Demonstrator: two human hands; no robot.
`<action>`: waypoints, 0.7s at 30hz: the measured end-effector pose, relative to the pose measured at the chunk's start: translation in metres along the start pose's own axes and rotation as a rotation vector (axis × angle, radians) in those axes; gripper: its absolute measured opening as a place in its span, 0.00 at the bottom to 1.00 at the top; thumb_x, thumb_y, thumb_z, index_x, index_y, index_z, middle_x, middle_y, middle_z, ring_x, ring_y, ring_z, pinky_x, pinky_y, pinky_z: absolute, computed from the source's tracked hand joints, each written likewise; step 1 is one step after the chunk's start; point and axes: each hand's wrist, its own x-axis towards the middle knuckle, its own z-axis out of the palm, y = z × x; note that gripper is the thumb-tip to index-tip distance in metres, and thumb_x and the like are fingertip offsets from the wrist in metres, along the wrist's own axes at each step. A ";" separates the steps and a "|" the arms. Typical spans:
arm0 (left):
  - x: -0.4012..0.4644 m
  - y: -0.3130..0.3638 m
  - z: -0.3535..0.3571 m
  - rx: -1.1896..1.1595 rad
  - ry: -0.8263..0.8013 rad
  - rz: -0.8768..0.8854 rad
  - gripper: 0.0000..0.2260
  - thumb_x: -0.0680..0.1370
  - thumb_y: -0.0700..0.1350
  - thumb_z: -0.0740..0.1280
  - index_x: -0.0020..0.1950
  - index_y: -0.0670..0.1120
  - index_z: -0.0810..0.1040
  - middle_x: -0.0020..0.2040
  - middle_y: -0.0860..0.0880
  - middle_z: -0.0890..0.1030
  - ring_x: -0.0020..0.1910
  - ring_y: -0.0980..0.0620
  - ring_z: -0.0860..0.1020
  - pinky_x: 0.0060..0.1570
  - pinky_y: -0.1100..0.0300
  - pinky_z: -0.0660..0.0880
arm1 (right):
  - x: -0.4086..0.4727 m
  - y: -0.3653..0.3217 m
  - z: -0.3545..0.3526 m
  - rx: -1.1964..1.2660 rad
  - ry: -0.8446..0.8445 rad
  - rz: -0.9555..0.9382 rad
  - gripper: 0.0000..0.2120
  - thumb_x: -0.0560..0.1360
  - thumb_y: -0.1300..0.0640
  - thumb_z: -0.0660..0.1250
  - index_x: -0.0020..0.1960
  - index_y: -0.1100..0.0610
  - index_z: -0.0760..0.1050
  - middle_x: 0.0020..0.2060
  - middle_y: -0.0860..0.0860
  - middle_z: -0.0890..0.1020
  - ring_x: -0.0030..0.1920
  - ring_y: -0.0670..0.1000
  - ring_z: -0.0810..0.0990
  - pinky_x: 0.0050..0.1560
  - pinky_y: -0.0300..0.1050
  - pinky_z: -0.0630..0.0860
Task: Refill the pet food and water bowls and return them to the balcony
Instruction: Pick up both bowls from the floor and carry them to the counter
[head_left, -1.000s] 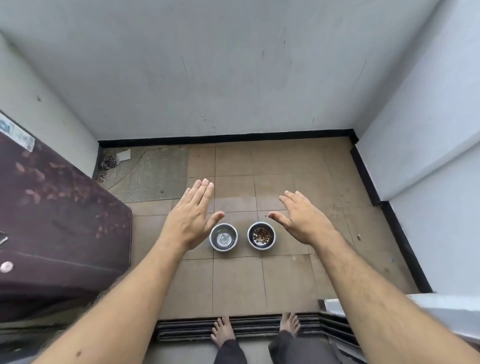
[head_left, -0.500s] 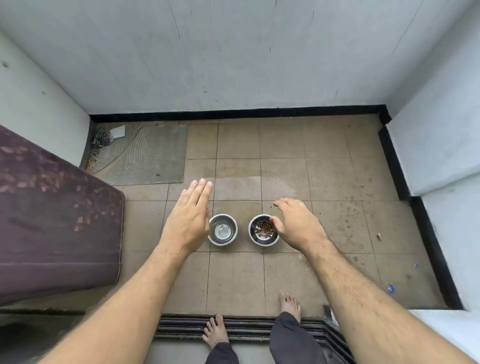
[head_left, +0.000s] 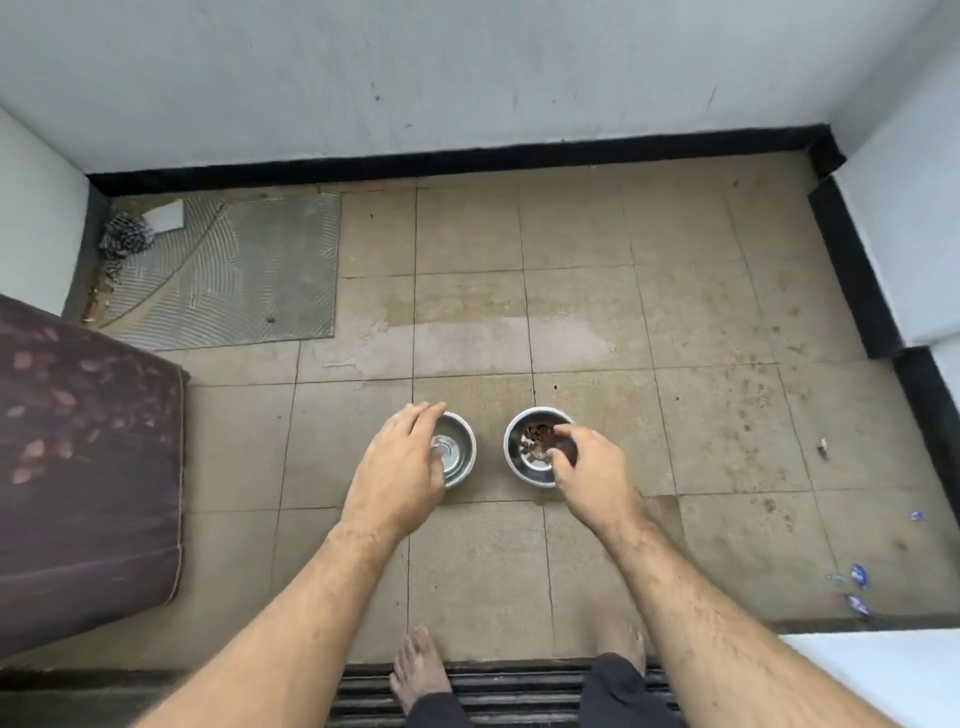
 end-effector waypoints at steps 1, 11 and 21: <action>0.001 -0.009 0.014 -0.008 -0.029 -0.012 0.25 0.81 0.41 0.62 0.78 0.46 0.64 0.76 0.48 0.68 0.78 0.49 0.60 0.77 0.54 0.57 | 0.002 0.008 0.014 0.040 0.005 0.043 0.19 0.82 0.54 0.66 0.71 0.56 0.76 0.67 0.54 0.80 0.67 0.54 0.77 0.70 0.46 0.71; 0.022 -0.091 0.143 0.062 -0.198 0.010 0.25 0.81 0.44 0.63 0.78 0.47 0.65 0.75 0.48 0.69 0.77 0.48 0.61 0.77 0.51 0.59 | 0.054 0.074 0.131 0.210 0.019 0.233 0.19 0.82 0.53 0.67 0.72 0.54 0.75 0.66 0.52 0.81 0.61 0.51 0.79 0.60 0.43 0.72; 0.025 -0.116 0.225 0.114 -0.288 0.031 0.27 0.82 0.47 0.62 0.80 0.45 0.60 0.78 0.47 0.65 0.79 0.49 0.57 0.79 0.54 0.53 | 0.094 0.117 0.178 0.168 0.076 0.251 0.17 0.82 0.53 0.67 0.71 0.53 0.76 0.65 0.54 0.81 0.63 0.53 0.80 0.64 0.50 0.77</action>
